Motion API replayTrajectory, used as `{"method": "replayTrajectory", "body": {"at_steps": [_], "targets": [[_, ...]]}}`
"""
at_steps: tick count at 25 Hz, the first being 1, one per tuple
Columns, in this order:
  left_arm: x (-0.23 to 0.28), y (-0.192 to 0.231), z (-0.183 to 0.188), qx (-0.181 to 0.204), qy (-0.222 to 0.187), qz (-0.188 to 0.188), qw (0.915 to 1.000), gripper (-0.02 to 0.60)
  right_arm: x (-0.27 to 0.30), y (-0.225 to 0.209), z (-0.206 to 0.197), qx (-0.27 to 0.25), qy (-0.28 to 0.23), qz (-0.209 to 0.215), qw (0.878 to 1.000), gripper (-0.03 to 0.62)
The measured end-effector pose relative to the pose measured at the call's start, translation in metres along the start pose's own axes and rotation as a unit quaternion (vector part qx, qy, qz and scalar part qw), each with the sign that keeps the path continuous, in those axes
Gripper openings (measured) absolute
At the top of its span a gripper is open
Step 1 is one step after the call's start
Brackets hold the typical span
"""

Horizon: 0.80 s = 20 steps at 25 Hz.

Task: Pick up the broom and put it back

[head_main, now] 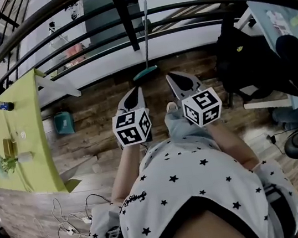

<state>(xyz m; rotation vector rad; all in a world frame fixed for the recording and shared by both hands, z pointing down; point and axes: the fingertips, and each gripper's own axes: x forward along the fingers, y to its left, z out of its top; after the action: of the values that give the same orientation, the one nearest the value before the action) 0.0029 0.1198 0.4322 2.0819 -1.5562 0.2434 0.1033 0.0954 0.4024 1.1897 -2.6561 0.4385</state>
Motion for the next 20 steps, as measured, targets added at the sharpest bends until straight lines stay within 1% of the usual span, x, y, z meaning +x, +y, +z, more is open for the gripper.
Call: {"method": "replayTrajectory", "body": {"at_steps": [7,14,20], "targets": [[0.045,0.004,0.020,-0.009,0.002,0.004,0.9999,0.012,0.031,-0.035,0.017,-0.005,0.003,0.012,1.000,-0.006],[0.095,0.002,0.041,-0.011,0.000,0.007,0.9999,0.012,0.061,-0.076,0.037,-0.014,0.002,0.021,1.000,-0.006],[0.132,0.002,0.058,-0.011,-0.004,0.017,0.9998,0.012,0.084,-0.108,0.048,-0.016,0.003,0.031,0.999,-0.006]]}}
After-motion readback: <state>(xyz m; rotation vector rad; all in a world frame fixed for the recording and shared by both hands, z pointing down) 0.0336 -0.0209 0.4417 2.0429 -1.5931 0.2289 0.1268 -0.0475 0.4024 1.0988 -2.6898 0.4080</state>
